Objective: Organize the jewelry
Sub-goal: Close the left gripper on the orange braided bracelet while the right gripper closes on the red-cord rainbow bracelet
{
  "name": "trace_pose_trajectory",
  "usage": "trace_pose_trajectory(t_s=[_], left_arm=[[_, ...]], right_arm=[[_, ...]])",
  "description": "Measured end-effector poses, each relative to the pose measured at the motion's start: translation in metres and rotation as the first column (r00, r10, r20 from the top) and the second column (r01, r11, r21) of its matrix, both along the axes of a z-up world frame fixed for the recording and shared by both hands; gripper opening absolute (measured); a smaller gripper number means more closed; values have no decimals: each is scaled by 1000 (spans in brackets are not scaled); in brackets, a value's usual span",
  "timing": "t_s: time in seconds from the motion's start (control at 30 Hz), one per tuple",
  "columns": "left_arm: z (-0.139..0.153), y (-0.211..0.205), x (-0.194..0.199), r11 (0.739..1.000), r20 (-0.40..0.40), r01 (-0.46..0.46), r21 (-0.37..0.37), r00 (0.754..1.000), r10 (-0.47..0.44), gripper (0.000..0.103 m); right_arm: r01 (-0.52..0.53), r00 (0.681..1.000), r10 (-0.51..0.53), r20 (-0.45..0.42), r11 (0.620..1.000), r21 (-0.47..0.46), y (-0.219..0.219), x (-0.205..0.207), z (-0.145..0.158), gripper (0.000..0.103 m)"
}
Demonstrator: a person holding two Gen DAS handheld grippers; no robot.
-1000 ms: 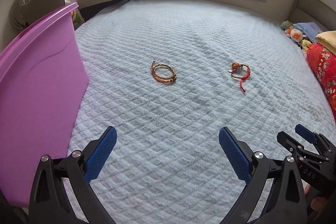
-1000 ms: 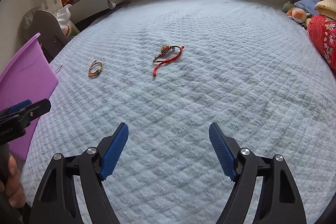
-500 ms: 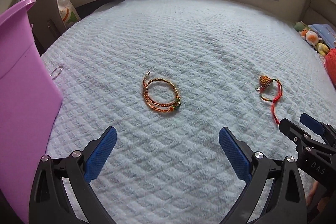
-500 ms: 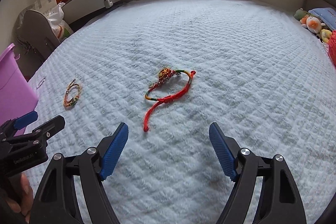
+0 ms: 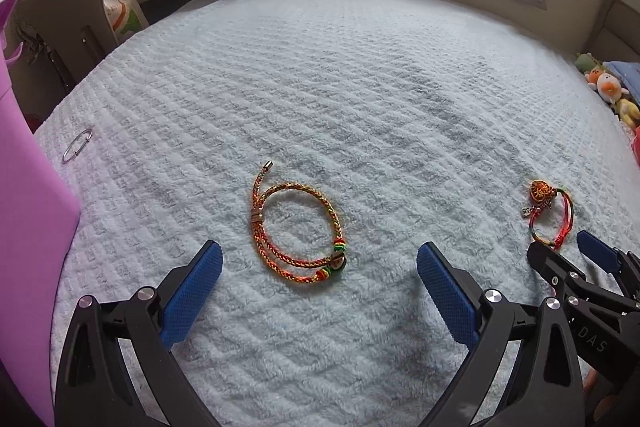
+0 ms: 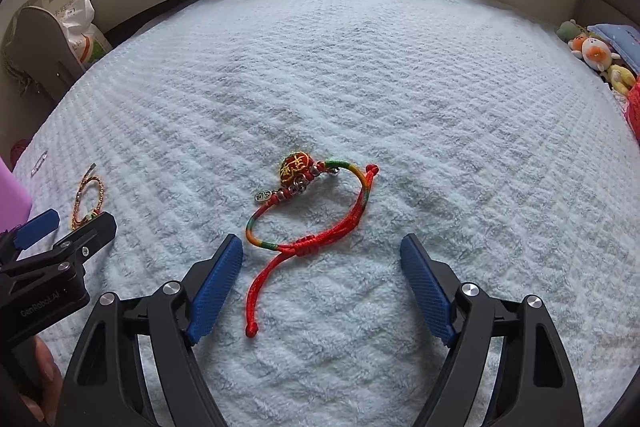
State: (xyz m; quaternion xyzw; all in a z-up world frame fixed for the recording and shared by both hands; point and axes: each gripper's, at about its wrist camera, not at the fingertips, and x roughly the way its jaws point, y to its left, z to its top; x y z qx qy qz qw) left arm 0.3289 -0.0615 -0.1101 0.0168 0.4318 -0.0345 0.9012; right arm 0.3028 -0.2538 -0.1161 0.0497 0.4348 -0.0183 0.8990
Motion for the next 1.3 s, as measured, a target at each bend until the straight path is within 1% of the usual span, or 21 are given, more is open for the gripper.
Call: trace_pose_trajectory(t_s=[0.17, 0.3, 0.43, 0.53, 0.63, 0.67, 0.7, 0.73, 0.8, 0.83, 0.9, 0.93, 0.97, 1.0, 1.03, 1.07, 1.1, 1.13, 1.23, 1.27, 1.3], left_arm=[[-4, 2, 11, 1000, -16, -16, -9, 1000, 16, 96], [-10, 1, 20, 1000, -46, -19, 6, 999, 19, 96], [-12, -2, 23, 1000, -60, -8, 17, 998, 9, 97], [-11, -1, 22, 1000, -53, -7, 8, 999, 8, 96], [-9, 4, 21, 1000, -40, -12, -29, 999, 11, 90], [-9, 8, 19, 999, -33, -18, -35, 999, 17, 84], [-9, 10, 18, 999, -28, -23, -41, 999, 22, 79], [-9, 11, 17, 999, -24, -29, -40, 999, 28, 76], [-9, 12, 18, 998, -16, -50, -32, 999, 49, 64], [-9, 10, 21, 998, -14, -52, -29, 999, 51, 62], [-9, 8, 22, 999, -7, -35, -26, 999, 35, 49], [-9, 5, 24, 999, 1, -29, -18, 1000, 29, 46], [-9, 3, 23, 1000, 6, -19, -18, 1000, 19, 36], [-9, 0, 20, 1000, 12, -10, -16, 1000, 10, 27], [-9, -3, 21, 1000, 17, 1, -16, 1000, -1, 23], [-8, -6, 21, 1000, 23, 5, -12, 1000, -5, 18], [-6, -15, 13, 1000, 29, 8, -10, 1000, -8, 13], [-6, -17, 14, 1000, 31, 7, -11, 999, -6, 13], [-4, -6, 8, 999, 33, 4, -52, 999, -2, 11], [-4, 0, 7, 998, 33, 2, -67, 999, 0, 11], [-3, 3, 5, 997, 34, -1, -81, 999, 3, 10]], right_arm=[[7, 1000, -8, -16, 1000, -17, 3, 17, -3, 83], [8, 1000, -8, -29, 1000, -13, 4, 45, -5, 86], [15, 999, -15, -32, 1000, -16, 6, 63, -5, 87], [13, 999, -14, -32, 1000, -26, 10, 73, -5, 87], [15, 999, -16, -31, 999, -41, 14, 76, -4, 86], [17, 999, -19, -30, 999, -50, 16, 75, -5, 85], [21, 999, -22, -28, 998, -57, 18, 73, -5, 83], [22, 999, -23, -23, 998, -66, 21, 74, -5, 81], [23, 1000, -24, -14, 997, -78, 26, 70, -4, 75], [26, 1000, -26, -10, 997, -76, 27, 71, -4, 73], [39, 999, -39, -1, 997, -62, 26, 67, -4, 66], [46, 999, -46, 6, 998, -50, 25, 67, -4, 64], [54, 998, -54, 13, 998, -40, 23, 65, -3, 59], [67, 998, -66, 21, 997, -36, 21, 63, -3, 49], [87, 996, -86, 30, 996, -31, 20, 58, -3, 44], [93, 995, -92, 35, 996, -14, 17, 56, -3, 38], [106, 994, -106, 41, 994, 6, 13, 55, -3, 33], [109, 993, -111, 45, 993, 33, 10, 53, -3, 32], [117, 991, -123, 61, 989, 89, 1, 47, -3, 22], [115, 990, -123, 67, 988, 104, -2, 43, -3, 14], [114, 989, -123, 76, 986, 120, -5, 39, -2, 11]])
